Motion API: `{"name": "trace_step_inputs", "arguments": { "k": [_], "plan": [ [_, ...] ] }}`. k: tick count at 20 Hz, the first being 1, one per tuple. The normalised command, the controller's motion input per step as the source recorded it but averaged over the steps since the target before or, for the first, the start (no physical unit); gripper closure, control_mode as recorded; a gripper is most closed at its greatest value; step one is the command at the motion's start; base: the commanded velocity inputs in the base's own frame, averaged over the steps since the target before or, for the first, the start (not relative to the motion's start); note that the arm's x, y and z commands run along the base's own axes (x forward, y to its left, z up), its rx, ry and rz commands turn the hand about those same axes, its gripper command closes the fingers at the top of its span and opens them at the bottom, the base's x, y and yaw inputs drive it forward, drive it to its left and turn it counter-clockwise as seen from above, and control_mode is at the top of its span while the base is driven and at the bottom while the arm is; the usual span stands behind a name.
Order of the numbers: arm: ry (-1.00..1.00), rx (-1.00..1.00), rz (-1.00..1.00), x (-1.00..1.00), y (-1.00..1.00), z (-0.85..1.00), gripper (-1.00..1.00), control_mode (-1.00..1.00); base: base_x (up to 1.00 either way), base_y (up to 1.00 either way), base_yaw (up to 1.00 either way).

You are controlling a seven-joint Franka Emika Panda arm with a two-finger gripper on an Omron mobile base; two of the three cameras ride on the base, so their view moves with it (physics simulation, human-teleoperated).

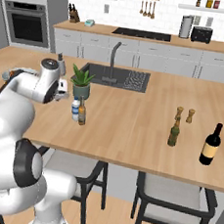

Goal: Move the plastic bottles in the middle to the plastics group, and the glass bottles in the middle to the glass group.

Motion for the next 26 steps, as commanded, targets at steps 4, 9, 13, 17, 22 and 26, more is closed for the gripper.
{"name": "trace_step_inputs", "arguments": {
  "k": [4,9,13,17,22,26],
  "plan": [
    [-0.01,0.04,0.00,0.10,-0.48,0.03,-1.00,-1.00,0.00,0.00,0.00],
    [0.00,0.03,0.00,0.15,-0.34,0.00,-1.00,-1.00,0.00,0.00,0.00],
    [0.00,0.03,0.00,0.24,-0.29,0.00,-1.00,-1.00,0.00,0.00,0.00],
    [0.00,0.00,0.00,0.35,-0.39,0.00,-1.00,-1.00,0.00,0.00,0.00],
    [0.00,0.00,0.00,0.44,-0.38,0.00,-1.00,-1.00,0.00,0.00,0.00],
    [0.00,0.00,0.00,0.36,-0.27,0.00,-1.00,-1.00,0.00,0.00,0.00]
  ]
}}
